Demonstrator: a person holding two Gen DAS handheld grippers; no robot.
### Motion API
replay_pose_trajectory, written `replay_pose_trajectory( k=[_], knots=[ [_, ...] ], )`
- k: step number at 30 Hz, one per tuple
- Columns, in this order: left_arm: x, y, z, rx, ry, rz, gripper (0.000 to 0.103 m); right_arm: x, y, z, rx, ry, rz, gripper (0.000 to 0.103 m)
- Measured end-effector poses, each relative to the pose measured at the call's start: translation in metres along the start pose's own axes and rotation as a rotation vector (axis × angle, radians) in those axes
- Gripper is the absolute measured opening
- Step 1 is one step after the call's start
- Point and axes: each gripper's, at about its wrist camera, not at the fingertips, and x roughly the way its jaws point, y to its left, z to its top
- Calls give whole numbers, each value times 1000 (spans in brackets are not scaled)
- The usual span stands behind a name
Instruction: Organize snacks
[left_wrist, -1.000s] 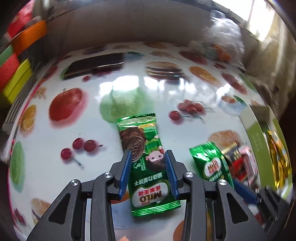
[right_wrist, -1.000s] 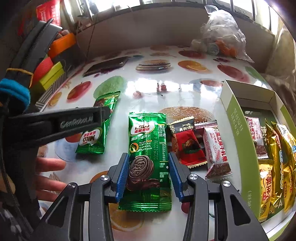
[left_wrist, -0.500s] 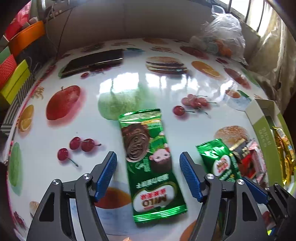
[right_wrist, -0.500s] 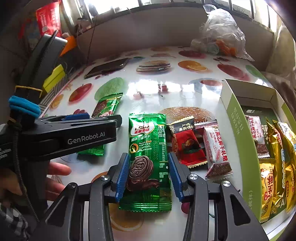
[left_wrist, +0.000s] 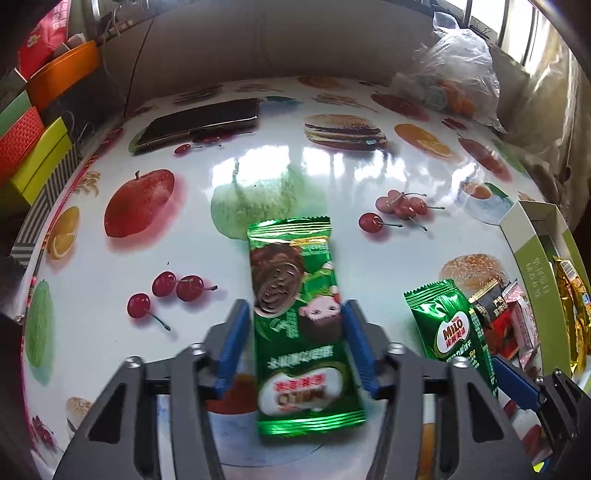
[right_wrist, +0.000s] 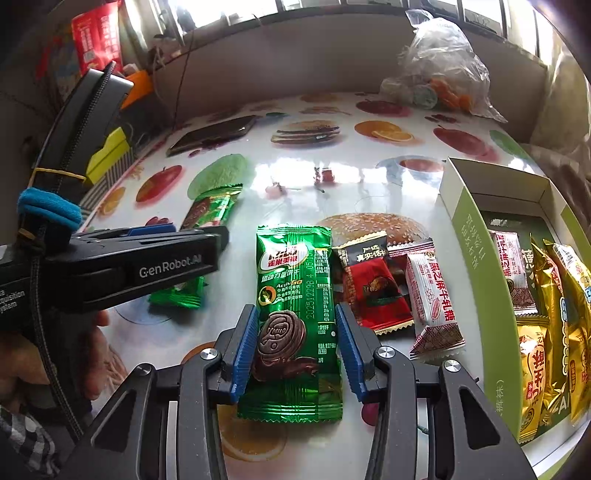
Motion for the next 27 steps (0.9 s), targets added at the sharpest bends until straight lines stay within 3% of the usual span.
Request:
replay_pose_trajectory(
  k=[6, 27],
  knots=[
    [-5, 0, -2, 6, -10, -8, 39, 0, 1, -1, 0, 2, -12, 42],
    [-47, 5, -16, 6, -91, -22, 39, -12, 11, 0, -31, -30, -49, 40]
  ],
)
